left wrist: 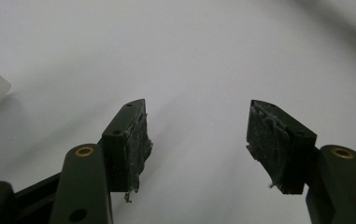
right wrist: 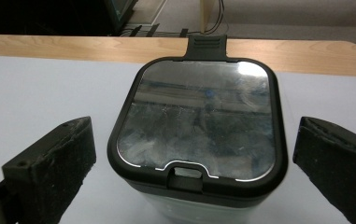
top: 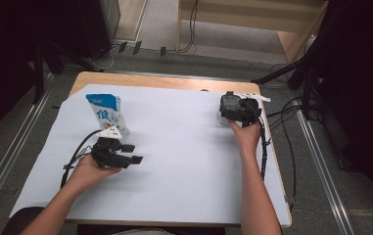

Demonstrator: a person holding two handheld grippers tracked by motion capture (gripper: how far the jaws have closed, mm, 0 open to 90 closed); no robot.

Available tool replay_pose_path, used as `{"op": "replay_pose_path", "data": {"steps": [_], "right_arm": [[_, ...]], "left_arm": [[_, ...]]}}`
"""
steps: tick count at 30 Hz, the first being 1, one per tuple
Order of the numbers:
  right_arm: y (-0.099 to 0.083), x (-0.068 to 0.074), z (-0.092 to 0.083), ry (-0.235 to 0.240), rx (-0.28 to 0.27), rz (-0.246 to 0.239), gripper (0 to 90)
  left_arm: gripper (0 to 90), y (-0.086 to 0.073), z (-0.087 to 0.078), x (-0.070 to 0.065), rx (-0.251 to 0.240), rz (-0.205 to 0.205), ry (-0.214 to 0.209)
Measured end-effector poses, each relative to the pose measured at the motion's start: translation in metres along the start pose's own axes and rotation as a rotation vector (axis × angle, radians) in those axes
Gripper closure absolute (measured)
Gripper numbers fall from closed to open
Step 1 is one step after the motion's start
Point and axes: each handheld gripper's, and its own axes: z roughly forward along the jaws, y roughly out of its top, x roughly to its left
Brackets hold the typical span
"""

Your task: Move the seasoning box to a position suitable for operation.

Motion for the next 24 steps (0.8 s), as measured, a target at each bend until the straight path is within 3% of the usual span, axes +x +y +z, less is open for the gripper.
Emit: {"op": "replay_pose_path", "data": {"steps": [4,8,13,17,24], "right_arm": [[-0.003,0.002,0.009,0.016,0.004,0.011,0.0],[-0.006,0.005,0.020,-0.017,0.031,-0.010,0.0],[-0.010,0.003,0.028,-0.022,0.029,0.013,0.9],[-0.012,0.001,0.030,-0.053,0.019,-0.002,7.6],[-0.013,0.001,0.031,-0.053,0.003,-0.010,9.7]], "left_arm": [[38.9,-0.002,-0.002,0.000,-0.012,-0.010,-0.003],[39.0,-0.005,-0.004,0.000,-0.012,-0.017,0.005],[39.4,-0.007,-0.008,0.003,-0.017,-0.033,0.009],[39.5,-0.008,-0.008,0.004,-0.019,-0.043,0.013],[39.4,-0.008,-0.009,0.005,-0.021,-0.051,0.015]]}}
